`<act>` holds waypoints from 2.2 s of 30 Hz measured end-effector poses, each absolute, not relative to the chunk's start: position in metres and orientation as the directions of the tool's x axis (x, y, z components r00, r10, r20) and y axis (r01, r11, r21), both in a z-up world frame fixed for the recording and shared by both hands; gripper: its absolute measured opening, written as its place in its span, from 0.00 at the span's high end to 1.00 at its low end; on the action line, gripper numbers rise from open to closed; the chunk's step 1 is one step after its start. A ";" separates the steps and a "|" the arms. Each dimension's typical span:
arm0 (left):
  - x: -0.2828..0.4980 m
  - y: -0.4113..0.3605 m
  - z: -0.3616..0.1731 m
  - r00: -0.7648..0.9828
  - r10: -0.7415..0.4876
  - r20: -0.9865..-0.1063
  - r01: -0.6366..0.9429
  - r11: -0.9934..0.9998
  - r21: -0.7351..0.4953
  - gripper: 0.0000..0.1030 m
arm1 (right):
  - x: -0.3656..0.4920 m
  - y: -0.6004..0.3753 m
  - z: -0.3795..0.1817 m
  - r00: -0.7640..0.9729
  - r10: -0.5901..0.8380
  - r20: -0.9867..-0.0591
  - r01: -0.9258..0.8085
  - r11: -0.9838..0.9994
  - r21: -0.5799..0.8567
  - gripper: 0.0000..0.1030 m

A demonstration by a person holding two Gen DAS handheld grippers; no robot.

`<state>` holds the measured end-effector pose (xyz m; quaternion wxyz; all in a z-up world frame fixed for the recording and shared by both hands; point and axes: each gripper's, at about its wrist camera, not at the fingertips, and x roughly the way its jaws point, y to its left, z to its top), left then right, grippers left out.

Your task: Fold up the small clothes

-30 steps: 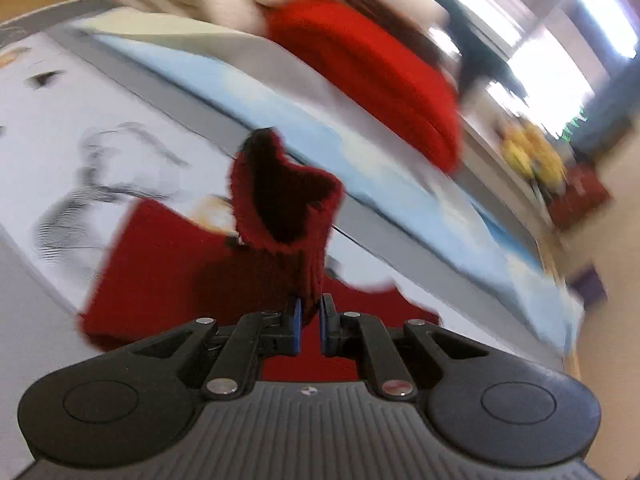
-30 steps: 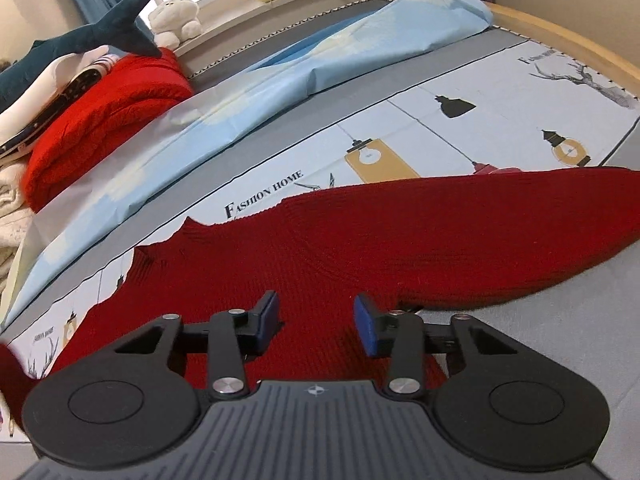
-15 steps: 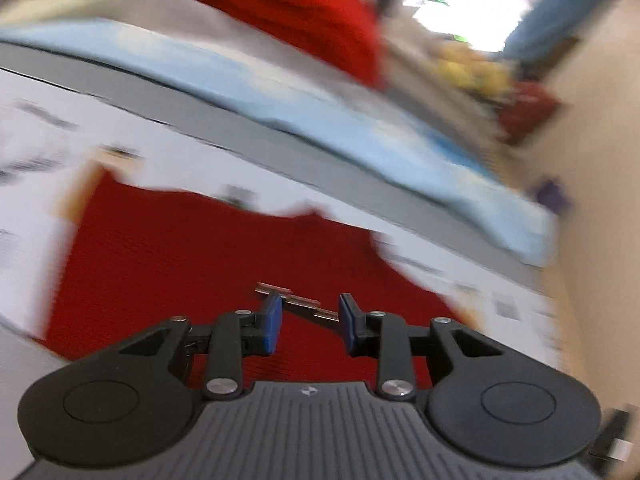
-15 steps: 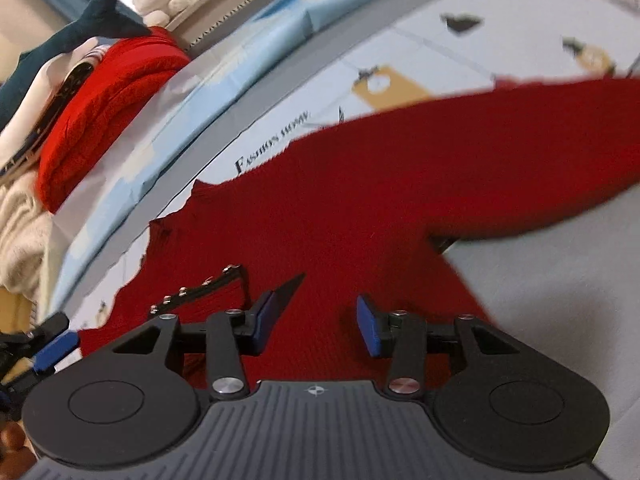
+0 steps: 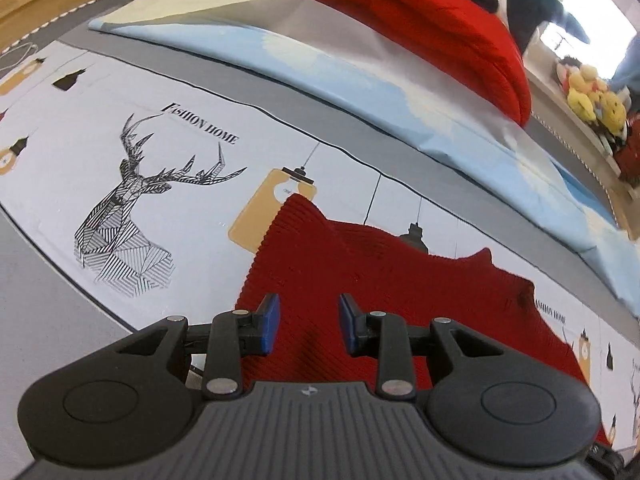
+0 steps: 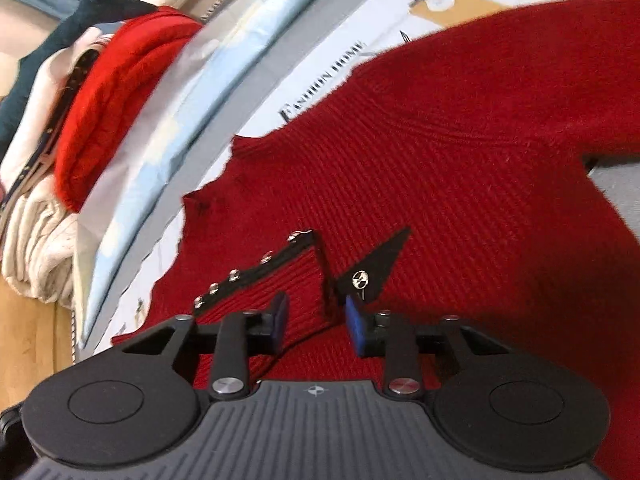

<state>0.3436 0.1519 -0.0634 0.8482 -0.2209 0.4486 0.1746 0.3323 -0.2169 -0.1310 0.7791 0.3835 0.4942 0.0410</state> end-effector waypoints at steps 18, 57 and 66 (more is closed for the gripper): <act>0.352 0.170 -0.062 0.537 0.072 -0.841 -0.503 0.827 -0.251 0.64 | 0.322 -0.235 -0.021 0.843 0.257 -0.472 0.004 0.875 0.484 1.00; 0.358 0.160 -0.091 0.468 -0.011 -0.884 -0.438 0.866 -0.242 0.63 | 0.339 -0.307 -0.097 0.658 0.146 -0.738 0.384 0.779 0.496 0.90; 0.361 0.127 -0.116 0.400 -0.043 -0.915 -0.302 0.937 -0.177 0.64 | 0.346 -0.306 -0.105 0.669 0.297 -0.682 0.313 0.720 0.620 0.70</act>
